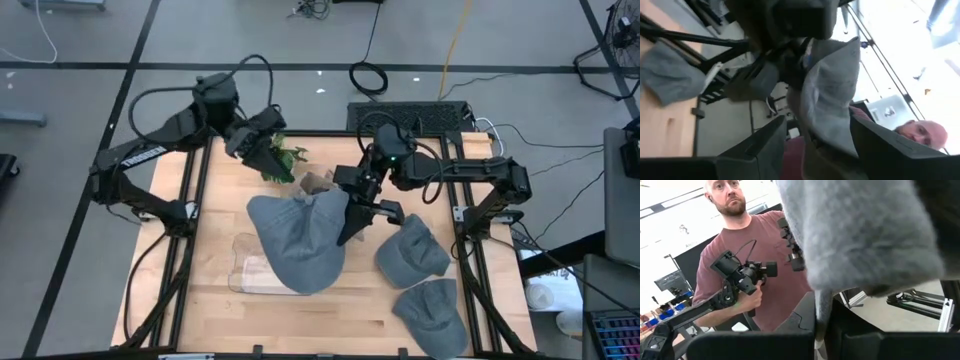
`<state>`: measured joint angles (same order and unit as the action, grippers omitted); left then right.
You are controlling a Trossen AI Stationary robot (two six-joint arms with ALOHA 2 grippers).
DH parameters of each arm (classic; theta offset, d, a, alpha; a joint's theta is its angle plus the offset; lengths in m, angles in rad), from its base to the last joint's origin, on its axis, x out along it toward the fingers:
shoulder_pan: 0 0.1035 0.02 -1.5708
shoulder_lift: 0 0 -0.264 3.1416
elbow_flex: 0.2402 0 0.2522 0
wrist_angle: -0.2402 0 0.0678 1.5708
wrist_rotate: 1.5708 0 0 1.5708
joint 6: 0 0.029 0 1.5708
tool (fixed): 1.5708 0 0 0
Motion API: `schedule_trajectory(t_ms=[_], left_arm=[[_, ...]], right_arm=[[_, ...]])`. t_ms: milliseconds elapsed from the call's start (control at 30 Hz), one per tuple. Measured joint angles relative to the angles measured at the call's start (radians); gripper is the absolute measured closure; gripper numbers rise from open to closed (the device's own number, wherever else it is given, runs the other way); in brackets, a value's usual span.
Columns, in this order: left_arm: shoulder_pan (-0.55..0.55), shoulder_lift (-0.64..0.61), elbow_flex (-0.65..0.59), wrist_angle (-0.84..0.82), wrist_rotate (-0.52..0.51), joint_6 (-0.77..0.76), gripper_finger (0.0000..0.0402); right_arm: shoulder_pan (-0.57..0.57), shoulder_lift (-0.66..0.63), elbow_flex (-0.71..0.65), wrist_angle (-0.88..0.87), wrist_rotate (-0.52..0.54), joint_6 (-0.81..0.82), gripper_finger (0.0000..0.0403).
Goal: Pick & Place hat
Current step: Put the top blue cap into the bottom transparent bin
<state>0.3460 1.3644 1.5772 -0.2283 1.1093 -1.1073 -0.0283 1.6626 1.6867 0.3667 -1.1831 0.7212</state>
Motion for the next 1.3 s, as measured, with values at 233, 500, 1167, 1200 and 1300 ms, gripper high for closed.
schedule_trajectory(t_ms=[233,500,1167,1200,1300], left_arm=[[-0.07,0.056,0.0,0.084,-0.002,-0.058,0.0172],[-0.113,0.092,0.0,0.076,-0.004,-0.072,0.0172],[-0.222,0.091,0.0,-0.09,-0.064,-0.029,0.0172],[-0.225,0.091,0.0,-0.09,-0.066,-0.032,0.0172],[-0.225,0.091,0.0,-0.089,-0.084,-0.043,0.0172]], right_arm=[[0.016,0.042,-0.001,-0.02,-0.001,0.004,0.0403],[0.046,0.044,-0.001,-0.02,-0.009,0.023,0.0403],[0.029,0.044,-0.001,0.006,-0.018,0.015,0.0403],[0.029,0.044,-0.001,0.009,-0.019,0.015,0.0403],[0.027,0.044,-0.001,0.01,-0.018,0.01,0.0403]])
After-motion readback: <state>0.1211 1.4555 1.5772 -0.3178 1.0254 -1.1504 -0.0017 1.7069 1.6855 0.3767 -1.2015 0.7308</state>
